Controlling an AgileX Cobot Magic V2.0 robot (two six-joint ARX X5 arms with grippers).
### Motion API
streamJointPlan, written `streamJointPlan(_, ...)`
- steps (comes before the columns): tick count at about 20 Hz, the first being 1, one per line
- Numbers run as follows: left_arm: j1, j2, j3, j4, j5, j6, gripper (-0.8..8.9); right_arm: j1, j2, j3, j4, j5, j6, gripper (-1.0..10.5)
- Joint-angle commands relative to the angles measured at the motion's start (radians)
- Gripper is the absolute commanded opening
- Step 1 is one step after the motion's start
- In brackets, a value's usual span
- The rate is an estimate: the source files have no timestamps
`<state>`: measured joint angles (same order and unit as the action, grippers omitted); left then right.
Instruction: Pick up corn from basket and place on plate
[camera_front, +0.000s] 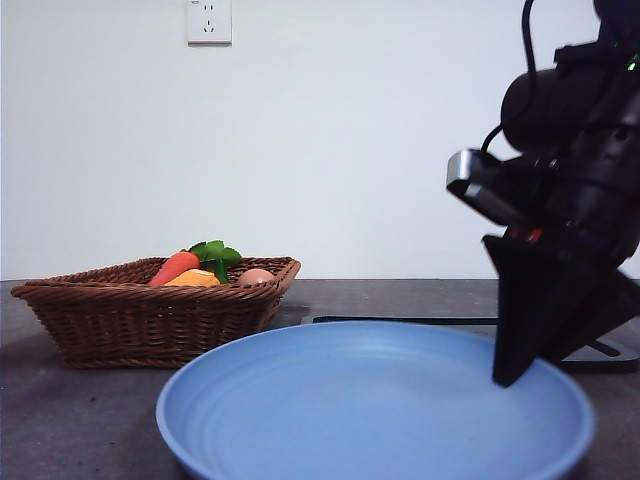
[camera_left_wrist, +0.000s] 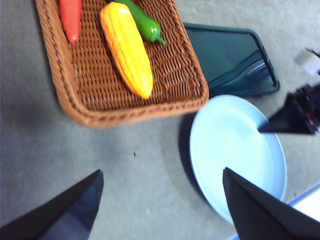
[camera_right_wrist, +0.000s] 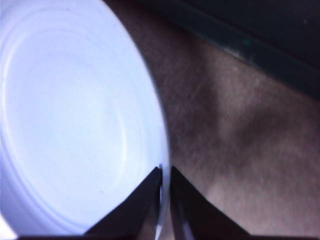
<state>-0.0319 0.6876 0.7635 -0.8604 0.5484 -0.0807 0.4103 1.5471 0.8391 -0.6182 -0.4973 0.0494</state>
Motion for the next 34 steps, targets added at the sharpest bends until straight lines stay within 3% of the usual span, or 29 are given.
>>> streamJointPlan(1,-0.019,0.050,0.049,0.046,0.000,-0.019,3.90,0.004,-0.071,0.021,-0.048,0.000,-0.004,0.0)
streamJointPlan(7,-0.154,0.274,0.151,0.157,-0.118,-0.067,3.90,-0.016,-0.353,0.051,-0.214,0.020,0.000,0.0)
streamJointPlan(13,-0.325,0.583,0.279,0.243,-0.381,-0.094,3.90,-0.072,-0.562,0.129,-0.298,0.061,0.029,0.0)
streamJointPlan(18,-0.398,0.864,0.439,0.247,-0.527,-0.097,3.90,-0.088,-0.630,0.167,-0.319,0.061,0.030,0.0)
streamJointPlan(24,-0.415,1.102,0.571,0.228,-0.557,-0.097,3.90,-0.088,-0.635,0.167,-0.325,0.061,0.028,0.0)
streamJointPlan(32,-0.415,1.198,0.573,0.240,-0.574,-0.108,3.84,-0.088,-0.633,0.167,-0.295,0.061,0.025,0.0)
streamJointPlan(34,-0.415,1.198,0.573,0.236,-0.573,-0.108,3.20,-0.088,-0.633,0.167,-0.291,0.069,0.025,0.0)
